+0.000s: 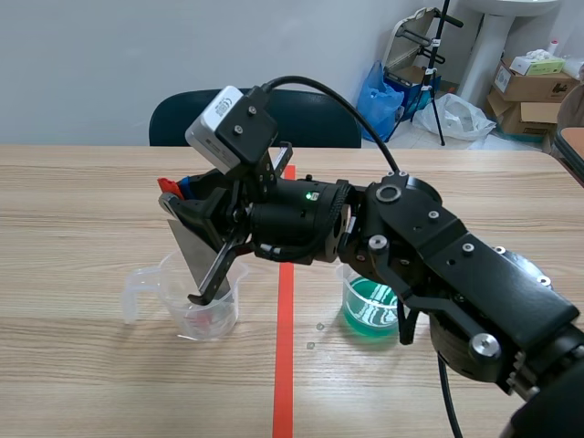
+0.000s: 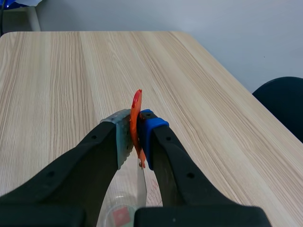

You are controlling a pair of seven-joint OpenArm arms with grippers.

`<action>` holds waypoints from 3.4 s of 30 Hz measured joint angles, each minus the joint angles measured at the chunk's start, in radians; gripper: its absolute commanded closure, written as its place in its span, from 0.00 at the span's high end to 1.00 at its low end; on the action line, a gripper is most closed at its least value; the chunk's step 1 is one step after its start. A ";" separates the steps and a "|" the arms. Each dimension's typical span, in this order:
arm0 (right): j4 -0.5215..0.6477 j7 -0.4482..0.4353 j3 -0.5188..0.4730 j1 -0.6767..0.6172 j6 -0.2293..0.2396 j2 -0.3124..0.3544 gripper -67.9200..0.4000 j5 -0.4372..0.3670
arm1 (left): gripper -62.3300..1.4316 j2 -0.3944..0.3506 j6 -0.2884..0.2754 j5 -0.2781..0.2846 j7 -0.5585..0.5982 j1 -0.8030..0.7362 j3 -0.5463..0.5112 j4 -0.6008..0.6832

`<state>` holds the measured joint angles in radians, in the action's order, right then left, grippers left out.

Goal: Do the redox reaction experiment

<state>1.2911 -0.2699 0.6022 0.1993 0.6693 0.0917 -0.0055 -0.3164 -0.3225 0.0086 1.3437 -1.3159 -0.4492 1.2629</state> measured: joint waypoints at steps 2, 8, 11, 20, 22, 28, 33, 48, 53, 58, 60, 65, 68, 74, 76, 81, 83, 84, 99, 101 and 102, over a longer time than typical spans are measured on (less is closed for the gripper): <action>-0.001 -0.016 0.000 0.000 0.000 0.000 0.02 0.020 | 1.00 0.000 0.000 0.000 0.000 0.000 0.000 0.000; -0.001 -0.041 0.000 0.000 -0.030 0.000 0.02 0.047 | 1.00 0.000 0.000 0.000 0.000 0.000 0.000 0.000; -0.001 -0.050 0.000 0.000 -0.030 0.000 0.02 0.056 | 1.00 0.000 0.000 0.000 0.000 0.000 0.000 0.000; -0.028 -0.121 0.000 0.000 -0.030 0.000 0.02 0.080 | 1.00 0.000 0.000 0.000 0.000 0.000 0.000 0.000; -0.053 -0.129 0.000 0.000 -0.030 0.000 0.02 0.087 | 1.00 0.000 0.000 0.000 0.000 0.000 0.000 0.000; -0.068 -0.148 0.000 0.002 -0.034 0.000 0.02 0.084 | 1.00 0.000 0.000 0.000 0.000 0.000 0.000 0.000; -0.068 -0.152 0.000 0.002 -0.034 0.000 0.02 0.085 | 1.00 0.000 0.000 0.000 0.000 0.000 0.000 0.000; -0.068 -0.152 0.000 0.002 -0.034 0.000 0.02 0.085 | 1.00 0.000 0.000 0.000 0.000 0.000 0.000 0.000; -0.068 -0.152 0.000 0.002 -0.031 0.000 0.35 0.085 | 1.00 0.000 0.000 0.000 0.000 0.000 0.000 0.000; -0.068 -0.152 0.000 0.002 -0.026 0.000 0.82 0.086 | 1.00 0.000 0.000 0.000 0.000 0.000 0.000 0.000; -0.068 -0.152 0.000 0.002 -0.022 0.000 0.90 0.087 | 1.00 0.000 0.000 0.000 0.000 0.000 0.000 0.000; -0.068 -0.152 0.000 0.001 0.008 0.000 1.00 0.130 | 1.00 0.000 0.000 0.000 0.000 0.000 0.000 0.000; -0.068 -0.152 0.000 0.002 0.004 0.000 1.00 0.129 | 1.00 0.000 0.000 0.000 0.000 0.000 0.000 0.000; -0.068 -0.152 0.000 0.002 0.005 0.000 1.00 0.129 | 1.00 0.000 0.000 0.000 0.000 0.000 0.000 0.000; -0.068 -0.152 0.000 0.002 0.005 0.000 1.00 0.129 | 1.00 0.000 0.000 0.000 0.000 0.000 0.000 0.000; -0.068 -0.152 0.000 0.002 0.005 0.000 1.00 0.129 | 1.00 0.000 0.000 0.000 0.000 0.000 0.000 0.000; -0.068 -0.152 0.000 0.002 0.005 0.000 1.00 0.129 | 1.00 0.000 0.000 0.000 0.000 0.000 0.000 0.000; -0.068 -0.152 0.000 0.002 0.005 0.000 1.00 0.129 | 1.00 0.000 0.000 0.000 0.000 0.000 0.000 0.000; -0.068 -0.152 0.000 0.002 0.005 0.000 1.00 0.129 | 1.00 0.000 0.000 0.000 0.000 0.000 0.000 0.000; -0.068 -0.152 0.000 0.002 0.005 0.000 1.00 0.129 | 1.00 0.000 0.000 0.000 0.000 0.000 0.000 0.000; -0.068 -0.152 0.000 0.002 0.005 0.000 1.00 0.129 | 1.00 0.000 0.000 0.000 0.000 0.000 0.000 0.000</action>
<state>1.2228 -0.4217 0.6025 0.2012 0.6739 0.0914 0.1238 -0.3164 -0.3225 0.0086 1.3437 -1.3159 -0.4492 1.2629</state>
